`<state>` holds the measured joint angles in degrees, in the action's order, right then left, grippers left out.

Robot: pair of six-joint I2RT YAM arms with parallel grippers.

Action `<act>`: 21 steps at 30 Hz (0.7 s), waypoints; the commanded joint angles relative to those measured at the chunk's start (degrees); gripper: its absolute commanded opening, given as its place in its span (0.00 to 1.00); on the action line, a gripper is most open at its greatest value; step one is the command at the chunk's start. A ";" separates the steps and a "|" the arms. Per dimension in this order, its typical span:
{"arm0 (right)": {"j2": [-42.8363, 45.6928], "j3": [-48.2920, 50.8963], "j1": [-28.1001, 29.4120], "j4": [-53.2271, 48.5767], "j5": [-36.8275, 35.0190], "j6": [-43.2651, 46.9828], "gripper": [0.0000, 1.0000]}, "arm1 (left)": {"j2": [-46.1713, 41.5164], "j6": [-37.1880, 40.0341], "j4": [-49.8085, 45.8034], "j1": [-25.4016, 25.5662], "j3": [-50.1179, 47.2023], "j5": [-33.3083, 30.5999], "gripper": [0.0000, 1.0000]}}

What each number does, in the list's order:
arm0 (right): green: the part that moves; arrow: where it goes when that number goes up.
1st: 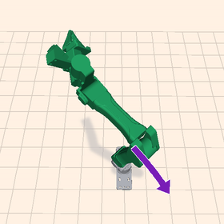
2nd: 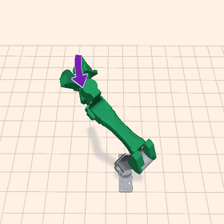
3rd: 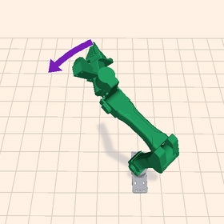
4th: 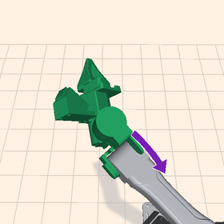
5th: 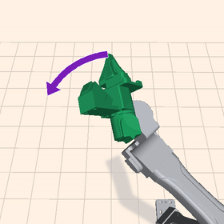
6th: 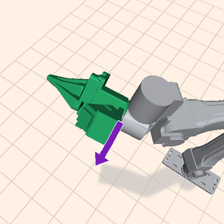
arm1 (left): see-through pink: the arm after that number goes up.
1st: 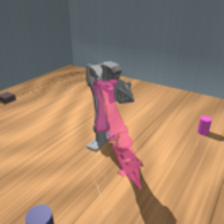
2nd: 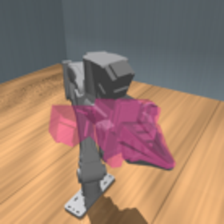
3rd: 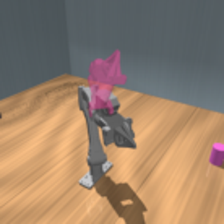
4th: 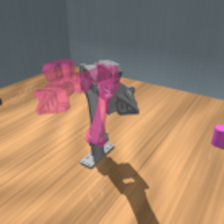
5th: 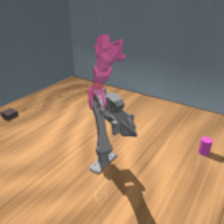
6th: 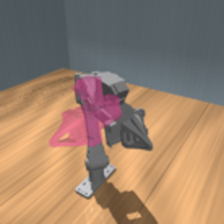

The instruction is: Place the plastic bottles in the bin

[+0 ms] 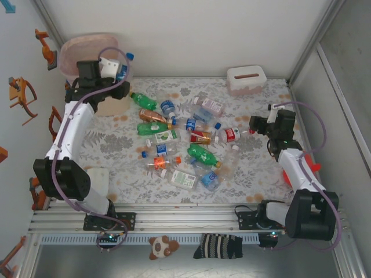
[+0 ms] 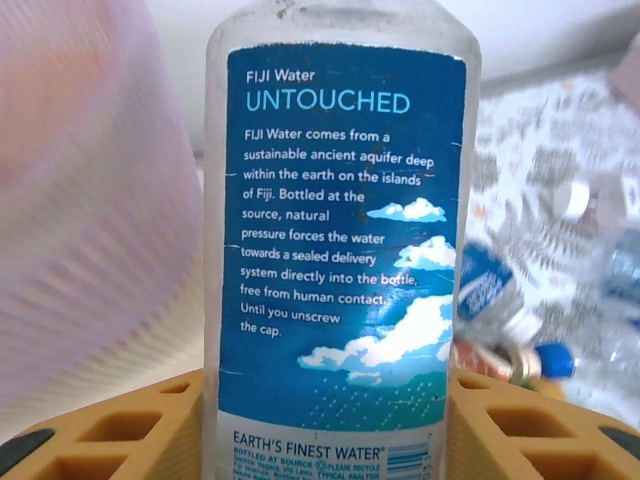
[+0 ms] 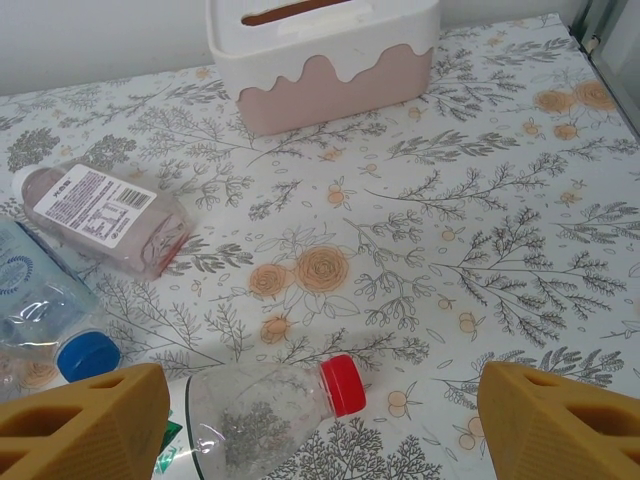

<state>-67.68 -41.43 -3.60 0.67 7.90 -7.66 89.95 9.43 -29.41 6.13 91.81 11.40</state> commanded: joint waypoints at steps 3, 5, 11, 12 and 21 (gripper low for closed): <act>1.17 -1.20 -0.04 -0.67 -1.04 0.66 0.79 | 0.09 -6.98 -0.91 -3.41 9.18 1.38 0.52; 1.23 -1.22 -0.09 -0.67 -1.05 0.58 0.79 | 1.97 -8.10 -1.06 -4.55 12.45 -0.36 0.52; 0.98 -2.14 -0.09 -1.27 -0.95 0.37 0.79 | 13.46 -12.57 -9.34 -7.69 30.15 -7.57 0.50; 0.97 -2.32 -0.05 -1.50 -0.96 0.47 0.79 | 15.85 -12.69 -11.13 -8.03 33.50 -8.49 0.49; 1.01 -2.61 -0.03 -2.38 -1.12 0.71 0.79 | 36.05 -12.14 -26.88 -9.18 60.98 -12.98 0.48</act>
<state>-67.66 -42.00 -3.60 -0.86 7.88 -7.64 123.87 -1.98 -48.45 -2.68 148.38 0.80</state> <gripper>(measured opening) 0.788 0.479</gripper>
